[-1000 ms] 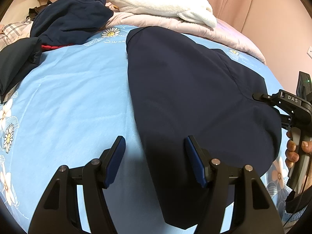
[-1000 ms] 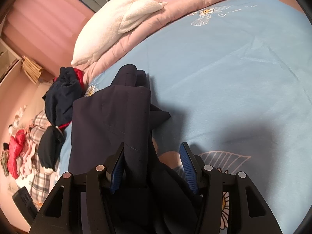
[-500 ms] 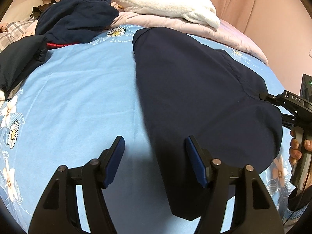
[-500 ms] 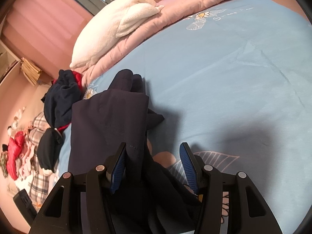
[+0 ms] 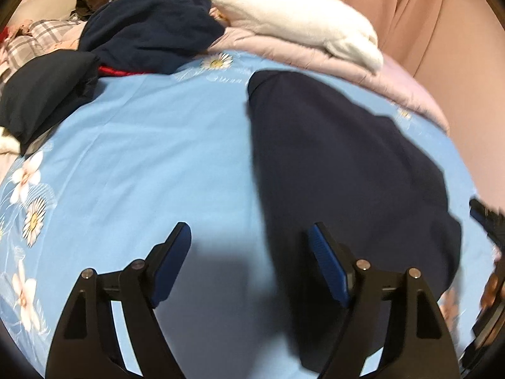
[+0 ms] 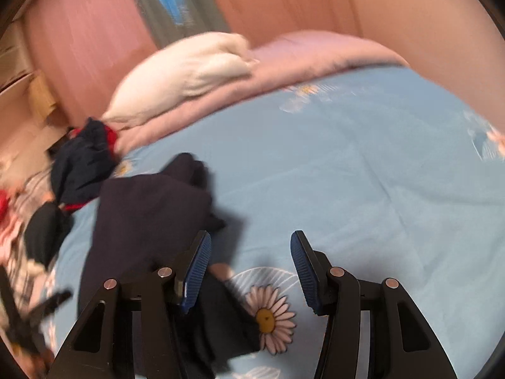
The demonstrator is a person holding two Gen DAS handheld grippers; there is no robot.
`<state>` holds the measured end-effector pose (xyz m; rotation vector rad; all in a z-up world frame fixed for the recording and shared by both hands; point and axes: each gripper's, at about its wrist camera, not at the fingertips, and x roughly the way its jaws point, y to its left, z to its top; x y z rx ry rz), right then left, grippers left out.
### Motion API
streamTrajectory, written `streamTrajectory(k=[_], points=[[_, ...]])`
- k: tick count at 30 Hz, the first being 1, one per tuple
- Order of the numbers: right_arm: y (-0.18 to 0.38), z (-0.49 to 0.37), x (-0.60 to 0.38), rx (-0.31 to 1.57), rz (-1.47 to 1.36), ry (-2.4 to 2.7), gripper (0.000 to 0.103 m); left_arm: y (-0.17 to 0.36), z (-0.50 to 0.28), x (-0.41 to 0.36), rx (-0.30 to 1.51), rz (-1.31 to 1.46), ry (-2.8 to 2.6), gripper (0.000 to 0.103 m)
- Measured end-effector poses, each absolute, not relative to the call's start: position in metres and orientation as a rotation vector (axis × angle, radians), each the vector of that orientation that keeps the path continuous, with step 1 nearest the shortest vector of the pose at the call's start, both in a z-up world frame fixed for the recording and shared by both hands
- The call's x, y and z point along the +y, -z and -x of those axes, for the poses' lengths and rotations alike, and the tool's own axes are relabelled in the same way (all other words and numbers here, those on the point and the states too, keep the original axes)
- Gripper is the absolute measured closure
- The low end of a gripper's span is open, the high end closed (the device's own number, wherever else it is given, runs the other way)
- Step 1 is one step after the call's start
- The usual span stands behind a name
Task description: Fold large clothes
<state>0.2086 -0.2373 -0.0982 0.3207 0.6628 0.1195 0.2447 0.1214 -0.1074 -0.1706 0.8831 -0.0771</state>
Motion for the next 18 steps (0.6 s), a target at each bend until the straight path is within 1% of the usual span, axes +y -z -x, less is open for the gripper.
streamTrajectory(k=[1, 4, 5, 6, 7, 9, 10, 11, 12, 16, 18], points=[[0.098, -0.206, -0.230, 0.661, -0.303, -0.168, 0.050, 0.105, -0.248, 0.118, 0.874, 0.177, 0.093, 0.025], [0.103, -0.200, -0.208, 0.660, -0.249, -0.320, 0.050, 0.099, -0.272, 0.099, 0.854, 0.178, 0.148, 0.030], [0.106, -0.199, -0.201, 0.659, -0.234, -0.359, 0.053, 0.097, -0.278, 0.093, 0.837, 0.173, 0.159, 0.039], [0.109, -0.198, -0.194, 0.659, -0.215, -0.394, 0.056, 0.096, -0.284, 0.090, 0.828, 0.165, 0.164, 0.045], [0.111, -0.198, -0.190, 0.659, -0.201, -0.417, 0.062, 0.096, -0.293, 0.084, 0.821, 0.155, 0.173, 0.047], [0.116, -0.198, -0.182, 0.654, -0.164, -0.449, 0.064, 0.101, -0.310, 0.078, 0.832, 0.149, 0.172, 0.056], [0.118, -0.197, -0.178, 0.654, -0.145, -0.469, 0.068, 0.106, -0.320, 0.076, 0.853, 0.142, 0.171, 0.059], [0.122, -0.199, -0.175, 0.664, -0.122, -0.476, 0.070, 0.112, -0.330, 0.074, 0.882, 0.140, 0.167, 0.067], [0.125, -0.200, -0.174, 0.677, -0.100, -0.468, 0.070, 0.117, -0.336, 0.074, 0.907, 0.142, 0.161, 0.069], [0.147, -0.214, -0.169, 0.767, -0.030, -0.421, 0.072, 0.142, -0.366, 0.083, 1.006, 0.178, 0.133, 0.069], [0.156, -0.224, -0.173, 0.805, -0.056, -0.418, 0.072, 0.146, -0.372, 0.085, 1.029, 0.174, 0.143, 0.070]])
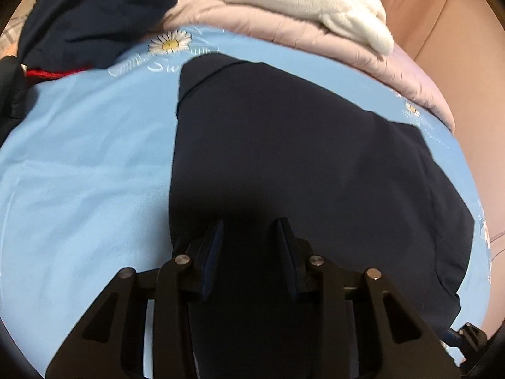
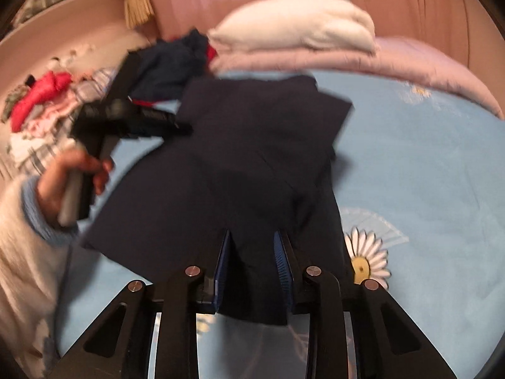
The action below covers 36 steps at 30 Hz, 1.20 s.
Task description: Fold large clothes
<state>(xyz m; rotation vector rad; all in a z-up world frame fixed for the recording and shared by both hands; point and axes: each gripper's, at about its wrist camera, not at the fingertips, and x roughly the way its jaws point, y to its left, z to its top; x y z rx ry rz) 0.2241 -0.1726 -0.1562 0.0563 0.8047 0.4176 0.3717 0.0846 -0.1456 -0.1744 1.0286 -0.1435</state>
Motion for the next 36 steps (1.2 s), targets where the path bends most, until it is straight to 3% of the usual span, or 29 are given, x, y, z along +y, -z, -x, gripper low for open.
streamTrajectory(k=[9, 20, 30, 36], points=[[0.146, -0.218, -0.169, 0.838, -0.021, -0.399, 0.072, 0.139, -0.356, 0.085, 1.036, 0.144, 0.119, 0.068], [0.089, -0.244, -0.175, 0.670, -0.210, -0.465, 0.071, 0.107, -0.236, 0.079, 0.939, 0.106, 0.228, 0.063], [0.147, -0.295, -0.176, 0.865, -0.297, -0.300, 0.073, 0.140, -0.220, 0.066, 0.981, 0.056, 0.254, 0.061], [0.141, -0.288, -0.178, 0.870, -0.293, -0.275, 0.074, 0.141, -0.220, 0.066, 0.980, 0.064, 0.241, 0.061]])
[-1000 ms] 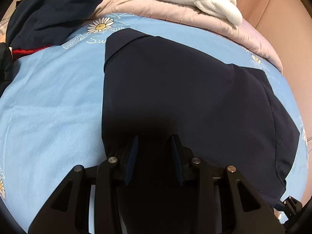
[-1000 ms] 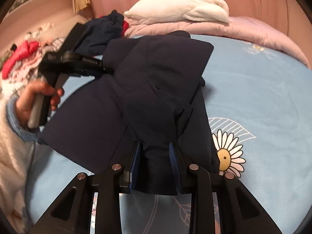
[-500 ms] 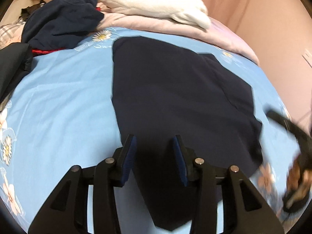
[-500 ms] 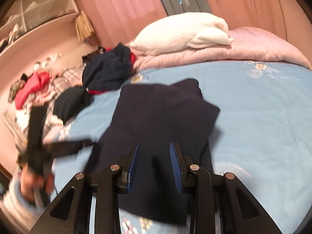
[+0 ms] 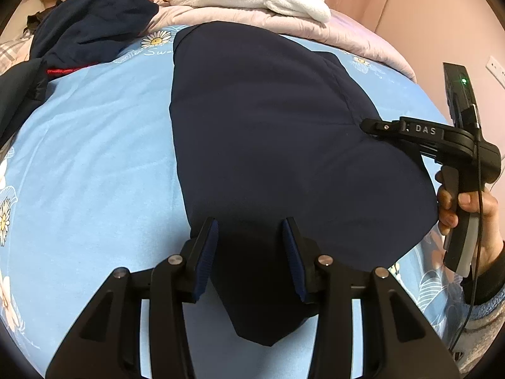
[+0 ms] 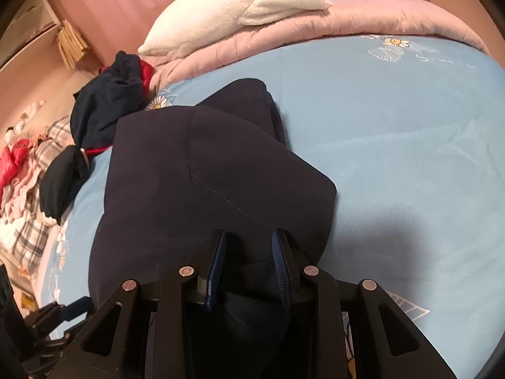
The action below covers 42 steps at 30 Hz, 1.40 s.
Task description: Fold large clothes
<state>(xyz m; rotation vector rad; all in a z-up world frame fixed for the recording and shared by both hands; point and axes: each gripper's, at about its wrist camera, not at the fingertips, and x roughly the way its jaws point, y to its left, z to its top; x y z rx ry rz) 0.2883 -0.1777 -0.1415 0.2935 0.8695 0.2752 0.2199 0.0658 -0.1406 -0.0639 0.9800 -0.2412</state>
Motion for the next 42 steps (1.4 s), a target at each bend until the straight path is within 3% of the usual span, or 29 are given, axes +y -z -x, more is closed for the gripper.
streamTrajectory(k=[7, 11, 17, 20, 22, 24, 26, 27, 30, 31, 42], points=[[0.107, -0.241, -0.183, 0.770, -0.219, -0.326, 0.073, 0.126, -0.195, 0.069, 0.947, 0.091, 0.221, 0.061], [0.111, -0.204, -0.184, 0.755, -0.172, -0.346, 0.061, 0.127, -0.179, 0.064, 0.930, 0.091, 0.205, 0.057], [0.160, -0.211, -0.173, 0.881, -0.100, -0.316, 0.061, 0.139, -0.178, 0.057, 0.935, 0.072, 0.170, 0.052], [0.151, -0.208, -0.176, 0.888, -0.157, -0.291, 0.061, 0.125, -0.172, 0.056, 0.928, 0.076, 0.160, 0.054], [0.134, -0.196, -0.176, 0.860, -0.151, -0.283, 0.061, 0.114, -0.163, 0.055, 0.915, 0.063, 0.154, 0.048], [0.118, -0.183, -0.174, 0.831, -0.128, -0.267, 0.055, 0.100, -0.153, 0.053, 0.892, 0.044, 0.139, 0.026], [0.097, -0.165, -0.174, 0.788, -0.122, -0.242, 0.032, 0.081, -0.141, 0.051, 0.855, 0.018, 0.106, 0.009], [0.087, -0.155, -0.174, 0.761, -0.121, -0.230, 0.028, 0.075, -0.137, 0.051, 0.844, 0.015, 0.098, 0.001], [0.061, -0.128, -0.174, 0.712, -0.111, -0.223, 0.012, 0.051, -0.120, 0.051, 0.812, 0.023, 0.079, 0.001], [0.056, -0.121, -0.173, 0.710, -0.107, -0.223, 0.002, 0.042, -0.113, 0.050, 0.807, 0.026, 0.073, 0.001], [-0.001, -0.047, -0.175, 0.564, -0.073, -0.157, 0.001, -0.020, -0.047, 0.046, 0.759, 0.078, 0.066, 0.001]])
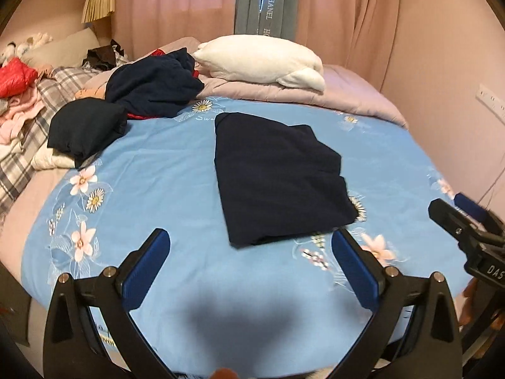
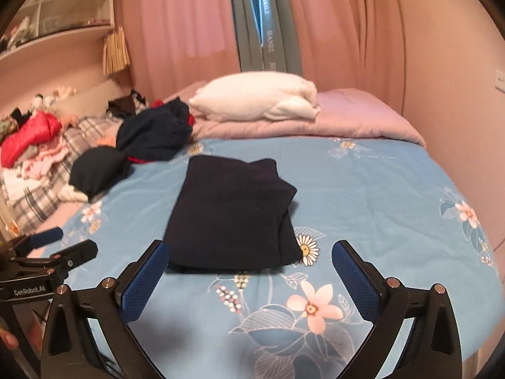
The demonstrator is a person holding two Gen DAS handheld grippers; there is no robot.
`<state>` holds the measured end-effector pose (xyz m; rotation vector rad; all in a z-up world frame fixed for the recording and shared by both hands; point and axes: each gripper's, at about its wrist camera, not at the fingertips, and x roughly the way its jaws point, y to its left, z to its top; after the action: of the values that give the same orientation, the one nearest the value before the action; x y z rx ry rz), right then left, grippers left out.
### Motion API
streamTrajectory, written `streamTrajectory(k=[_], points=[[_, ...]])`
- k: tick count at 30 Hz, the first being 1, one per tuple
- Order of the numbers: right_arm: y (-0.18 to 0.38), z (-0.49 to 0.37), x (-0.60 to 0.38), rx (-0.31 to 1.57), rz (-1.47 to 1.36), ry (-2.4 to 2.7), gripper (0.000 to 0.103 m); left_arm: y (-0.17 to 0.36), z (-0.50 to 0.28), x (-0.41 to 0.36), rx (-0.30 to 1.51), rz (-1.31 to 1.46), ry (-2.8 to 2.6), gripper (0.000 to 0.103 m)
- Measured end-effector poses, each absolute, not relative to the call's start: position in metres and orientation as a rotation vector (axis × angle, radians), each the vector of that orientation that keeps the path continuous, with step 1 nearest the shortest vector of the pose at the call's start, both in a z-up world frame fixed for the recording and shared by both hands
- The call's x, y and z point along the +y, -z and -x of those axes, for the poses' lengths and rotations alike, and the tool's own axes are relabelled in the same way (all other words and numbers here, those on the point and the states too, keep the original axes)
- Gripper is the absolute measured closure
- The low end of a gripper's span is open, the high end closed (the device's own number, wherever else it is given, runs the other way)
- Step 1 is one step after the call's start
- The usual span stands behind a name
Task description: Fold large clothes
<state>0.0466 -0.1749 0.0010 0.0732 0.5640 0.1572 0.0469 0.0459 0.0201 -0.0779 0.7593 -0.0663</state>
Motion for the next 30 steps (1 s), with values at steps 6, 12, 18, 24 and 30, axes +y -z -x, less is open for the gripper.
streamTrajectory(k=[6, 12, 18, 24, 30], points=[[0.017, -0.034, -0.163, 0.601, -0.038, -0.140, 0.001, -0.014, -0.026, 0.035, 0.765, 0.006, 0.010, 0.000], [0.041, -0.031, -0.147, 0.662, -0.025, -0.147, 0.001, 0.011, -0.022, 0.028, 0.828, -0.028, -0.025, 0.001], [0.039, -0.023, -0.138, 0.650, -0.018, -0.138, 0.001, 0.012, -0.018, 0.028, 0.825, -0.029, -0.044, 0.000], [0.038, -0.022, -0.139, 0.651, -0.023, -0.134, 0.001, 0.010, -0.017, 0.029, 0.815, -0.018, -0.042, 0.000], [0.039, -0.022, -0.140, 0.655, -0.029, -0.134, 0.001, 0.010, -0.017, 0.028, 0.814, -0.019, -0.037, 0.000]])
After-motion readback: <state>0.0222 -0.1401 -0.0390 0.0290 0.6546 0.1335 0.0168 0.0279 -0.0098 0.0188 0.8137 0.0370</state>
